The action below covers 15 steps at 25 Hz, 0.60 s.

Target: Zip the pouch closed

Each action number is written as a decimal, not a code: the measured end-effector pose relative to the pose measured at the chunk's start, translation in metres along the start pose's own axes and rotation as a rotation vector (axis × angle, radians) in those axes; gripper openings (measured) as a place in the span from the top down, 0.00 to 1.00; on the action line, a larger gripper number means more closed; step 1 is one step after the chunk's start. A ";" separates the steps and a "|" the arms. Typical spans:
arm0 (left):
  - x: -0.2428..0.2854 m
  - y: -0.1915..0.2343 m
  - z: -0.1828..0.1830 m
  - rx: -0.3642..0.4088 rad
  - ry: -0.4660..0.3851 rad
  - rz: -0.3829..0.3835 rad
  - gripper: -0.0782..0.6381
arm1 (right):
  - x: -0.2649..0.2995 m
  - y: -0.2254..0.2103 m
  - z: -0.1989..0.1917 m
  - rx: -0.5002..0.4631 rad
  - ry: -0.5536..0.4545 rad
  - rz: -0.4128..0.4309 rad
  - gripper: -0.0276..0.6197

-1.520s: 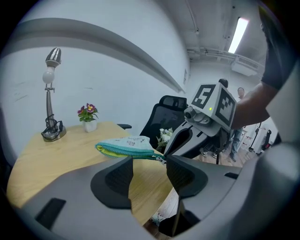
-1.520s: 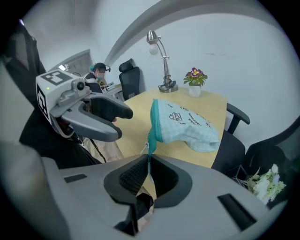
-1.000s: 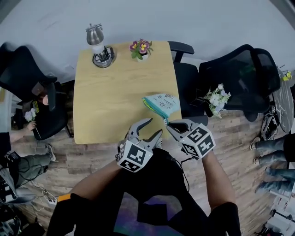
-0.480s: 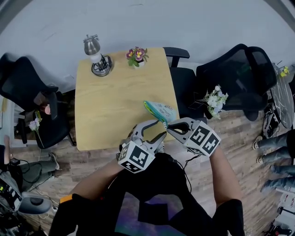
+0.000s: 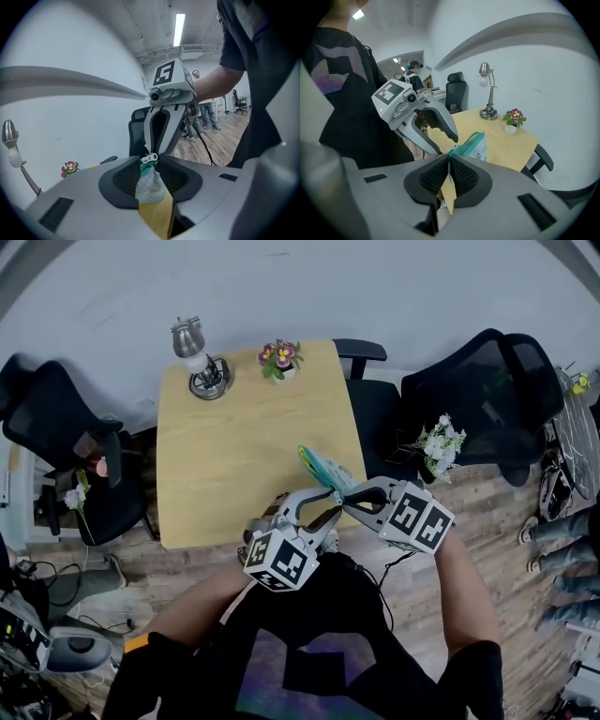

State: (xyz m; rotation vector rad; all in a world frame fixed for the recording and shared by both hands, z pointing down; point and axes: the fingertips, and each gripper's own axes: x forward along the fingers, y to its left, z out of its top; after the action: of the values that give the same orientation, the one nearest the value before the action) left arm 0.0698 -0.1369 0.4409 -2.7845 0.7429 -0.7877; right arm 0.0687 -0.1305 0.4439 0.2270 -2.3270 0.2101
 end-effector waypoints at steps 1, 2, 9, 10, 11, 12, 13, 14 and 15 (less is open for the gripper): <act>0.001 0.000 0.000 0.013 0.001 -0.001 0.71 | 0.000 0.001 0.000 -0.003 0.005 0.001 0.91; 0.001 -0.001 0.000 0.025 0.003 -0.003 0.71 | -0.001 0.002 -0.001 -0.005 0.011 0.005 0.91; 0.003 -0.007 0.002 0.090 0.010 -0.036 0.76 | -0.002 0.006 -0.004 -0.034 0.050 0.014 0.91; 0.002 -0.007 0.003 0.077 0.006 -0.045 0.76 | -0.002 0.006 -0.004 -0.036 0.052 0.014 0.91; 0.002 -0.006 0.003 0.057 -0.001 -0.056 0.76 | -0.003 0.006 -0.004 -0.038 0.055 0.012 0.91; 0.001 -0.006 0.004 0.031 -0.010 -0.069 0.76 | -0.003 0.005 -0.004 -0.042 0.058 0.010 0.91; 0.000 -0.005 0.005 -0.001 -0.021 -0.080 0.77 | -0.003 0.005 -0.005 -0.045 0.061 0.008 0.91; 0.000 -0.003 0.006 -0.031 -0.031 -0.085 0.80 | -0.003 0.005 -0.005 -0.047 0.064 0.007 0.91; -0.001 -0.001 0.007 -0.052 -0.037 -0.085 0.84 | -0.003 0.005 -0.006 -0.049 0.066 0.009 0.91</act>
State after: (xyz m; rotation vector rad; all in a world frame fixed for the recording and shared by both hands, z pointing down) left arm 0.0737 -0.1354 0.4351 -2.8858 0.6521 -0.7394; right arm 0.0731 -0.1239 0.4455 0.1830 -2.2649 0.1622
